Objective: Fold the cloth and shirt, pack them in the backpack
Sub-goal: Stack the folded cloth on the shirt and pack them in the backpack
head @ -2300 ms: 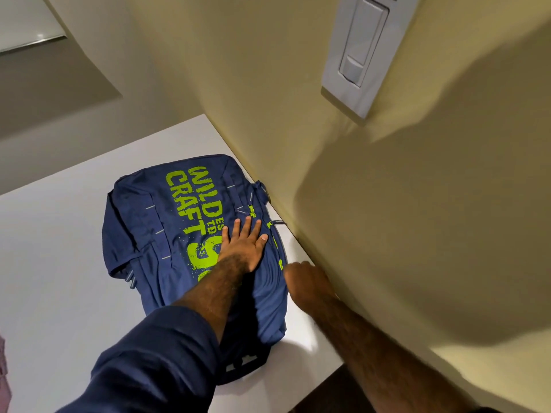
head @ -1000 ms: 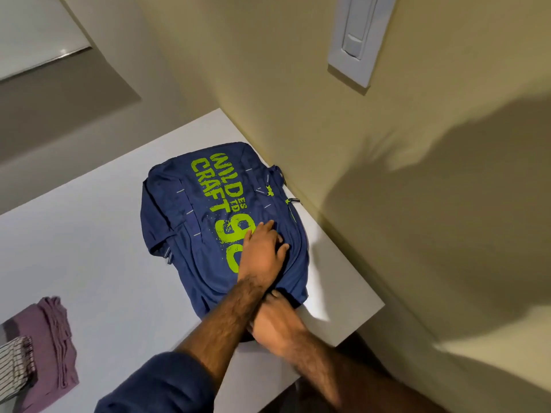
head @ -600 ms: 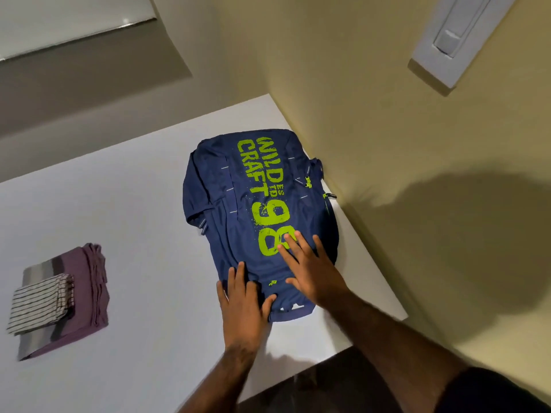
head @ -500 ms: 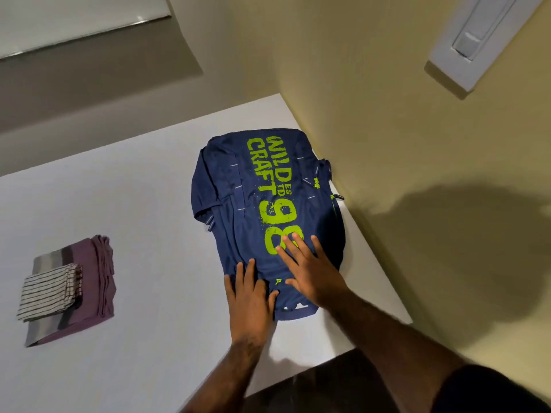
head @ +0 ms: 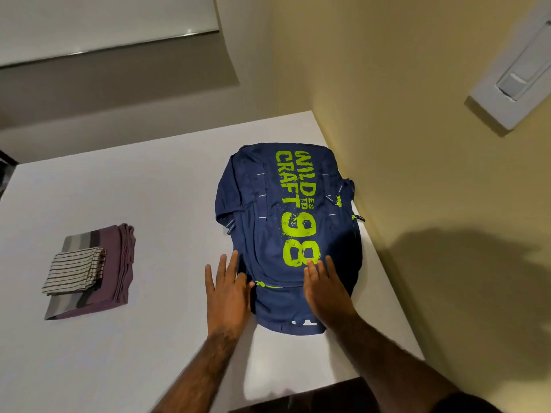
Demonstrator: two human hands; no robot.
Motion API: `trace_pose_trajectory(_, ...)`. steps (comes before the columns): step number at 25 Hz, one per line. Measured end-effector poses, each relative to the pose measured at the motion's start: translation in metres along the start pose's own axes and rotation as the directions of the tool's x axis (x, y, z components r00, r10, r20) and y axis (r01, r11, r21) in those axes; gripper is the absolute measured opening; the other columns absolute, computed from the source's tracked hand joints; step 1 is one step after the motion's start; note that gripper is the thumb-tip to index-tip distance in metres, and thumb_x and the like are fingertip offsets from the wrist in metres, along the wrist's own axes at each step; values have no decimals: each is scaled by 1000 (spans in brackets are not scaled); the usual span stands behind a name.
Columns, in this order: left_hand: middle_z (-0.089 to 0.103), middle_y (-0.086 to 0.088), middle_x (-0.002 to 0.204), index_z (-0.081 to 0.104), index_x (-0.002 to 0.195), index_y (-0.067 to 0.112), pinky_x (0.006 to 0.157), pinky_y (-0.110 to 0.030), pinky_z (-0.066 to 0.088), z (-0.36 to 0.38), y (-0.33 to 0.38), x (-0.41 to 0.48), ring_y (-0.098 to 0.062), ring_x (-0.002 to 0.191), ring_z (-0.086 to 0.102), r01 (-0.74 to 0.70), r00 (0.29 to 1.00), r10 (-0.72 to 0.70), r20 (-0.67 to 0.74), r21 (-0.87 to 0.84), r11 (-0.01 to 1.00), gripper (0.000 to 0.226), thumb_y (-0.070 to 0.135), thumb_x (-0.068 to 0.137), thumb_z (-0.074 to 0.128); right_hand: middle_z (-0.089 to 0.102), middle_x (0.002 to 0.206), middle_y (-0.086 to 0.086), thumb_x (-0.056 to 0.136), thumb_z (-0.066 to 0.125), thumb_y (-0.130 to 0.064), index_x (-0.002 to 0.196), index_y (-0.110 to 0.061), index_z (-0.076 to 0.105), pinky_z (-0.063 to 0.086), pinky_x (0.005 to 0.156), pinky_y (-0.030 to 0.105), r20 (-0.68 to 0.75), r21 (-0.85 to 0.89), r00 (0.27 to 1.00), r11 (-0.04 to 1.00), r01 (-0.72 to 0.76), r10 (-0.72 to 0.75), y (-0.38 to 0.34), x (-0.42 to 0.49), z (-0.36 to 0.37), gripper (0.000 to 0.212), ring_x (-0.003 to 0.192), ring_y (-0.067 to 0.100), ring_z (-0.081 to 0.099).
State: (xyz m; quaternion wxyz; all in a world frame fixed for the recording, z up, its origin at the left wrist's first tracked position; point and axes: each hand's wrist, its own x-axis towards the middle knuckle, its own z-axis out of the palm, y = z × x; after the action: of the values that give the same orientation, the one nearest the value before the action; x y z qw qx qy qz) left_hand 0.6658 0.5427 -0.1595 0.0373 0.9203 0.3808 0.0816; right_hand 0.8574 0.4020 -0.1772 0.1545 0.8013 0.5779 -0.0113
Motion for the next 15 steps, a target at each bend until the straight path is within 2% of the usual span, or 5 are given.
trace_pose_trajectory(2,46,-16,156,71,86,10,123,-57,13,-3,-33,9,-39,147,39,108,994,-107,-35,38,993,13,21,93,71,68,118,27,86,61,-18,112,5,73,27,114,66,-76,-11,997,1000,-1,0,1,0,13,36,108,47,65)
trace_pose_trajectory(5,43,-14,158,73,91,11,123,-58,16,-14,-72,26,-37,150,33,327,943,-329,-53,-48,944,30,32,102,55,63,124,32,86,26,-11,119,10,68,13,115,69,-140,77,989,996,-34,44,-2,-2,21,57,113,55,60)
trace_pose_trajectory(7,42,-9,159,74,96,18,124,-53,12,-16,-75,30,-33,151,31,240,970,-243,-14,-118,964,41,49,104,49,59,134,29,86,23,-12,129,5,64,19,111,75,-227,67,974,998,2,13,-9,4,14,61,124,53,54)
trace_pose_trajectory(11,39,-1,162,75,108,26,124,-48,-3,0,-33,10,-28,154,27,-31,971,69,230,-163,986,84,90,85,25,50,147,23,93,45,-19,121,-8,68,23,108,76,-202,32,968,987,159,-149,-30,19,-21,39,136,48,44)
trace_pose_trajectory(15,32,1,166,74,103,29,123,-54,-8,1,-5,7,-28,155,22,60,955,-36,294,-75,995,67,82,90,36,49,148,20,86,72,-26,103,-14,72,19,109,75,-92,27,980,983,181,-178,-36,29,-41,21,138,46,42)
